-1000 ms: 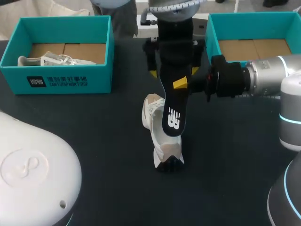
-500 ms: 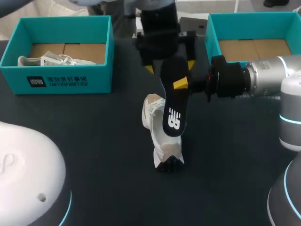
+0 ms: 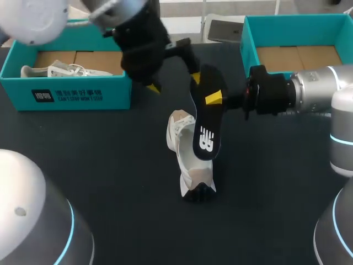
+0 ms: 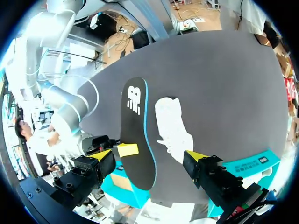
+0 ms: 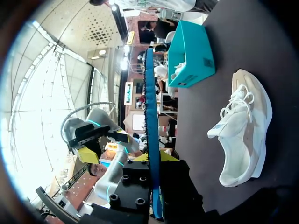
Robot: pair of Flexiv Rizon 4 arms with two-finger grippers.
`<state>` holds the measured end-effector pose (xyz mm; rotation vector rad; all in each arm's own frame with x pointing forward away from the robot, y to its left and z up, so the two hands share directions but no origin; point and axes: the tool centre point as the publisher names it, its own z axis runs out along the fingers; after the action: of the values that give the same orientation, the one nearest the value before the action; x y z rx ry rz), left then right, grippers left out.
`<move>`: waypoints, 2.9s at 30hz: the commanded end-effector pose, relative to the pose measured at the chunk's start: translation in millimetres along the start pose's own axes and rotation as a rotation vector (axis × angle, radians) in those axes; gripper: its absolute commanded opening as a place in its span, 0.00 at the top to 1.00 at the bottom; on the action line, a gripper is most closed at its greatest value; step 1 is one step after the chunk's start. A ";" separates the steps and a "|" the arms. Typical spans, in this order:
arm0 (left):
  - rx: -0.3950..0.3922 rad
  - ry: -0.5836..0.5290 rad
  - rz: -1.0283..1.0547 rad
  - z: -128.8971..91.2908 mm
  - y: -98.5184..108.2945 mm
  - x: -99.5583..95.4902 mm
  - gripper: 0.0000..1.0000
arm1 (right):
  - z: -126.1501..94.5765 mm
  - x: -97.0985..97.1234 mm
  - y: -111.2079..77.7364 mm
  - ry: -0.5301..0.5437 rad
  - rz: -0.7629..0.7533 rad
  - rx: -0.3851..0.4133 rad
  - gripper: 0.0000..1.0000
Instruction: Take the shoe out of the shoebox, open the shoe tongue, remove and reinsert the insole, then place the shoe into the shoebox
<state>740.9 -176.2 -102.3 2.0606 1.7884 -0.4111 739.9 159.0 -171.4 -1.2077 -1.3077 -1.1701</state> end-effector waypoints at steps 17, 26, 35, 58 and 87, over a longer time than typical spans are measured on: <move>-0.041 -0.461 0.001 2.9 -1.4 32.7 0.00 | -2.2 -3.7 -1.3 0.018 0.017 -0.012 1.00; -0.099 -0.651 -0.042 21.2 7.7 41.3 0.00 | -0.6 -0.4 -0.7 0.026 0.021 0.001 1.00; -0.116 -0.744 -0.124 37.6 12.0 42.1 0.00 | 0.4 1.1 -1.6 0.028 0.024 0.007 1.00; -0.134 -0.892 -0.229 74.8 37.3 12.7 0.41 | 20.3 6.6 -5.6 0.049 0.014 0.017 1.00; -0.145 -0.941 -0.275 89.5 46.3 -15.1 0.61 | 27.5 8.7 -3.5 0.048 0.010 0.025 1.00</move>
<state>786.9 -233.4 -168.0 1.1764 1.4167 -1.0741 736.0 184.5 -164.7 -1.1567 -1.2767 -1.1628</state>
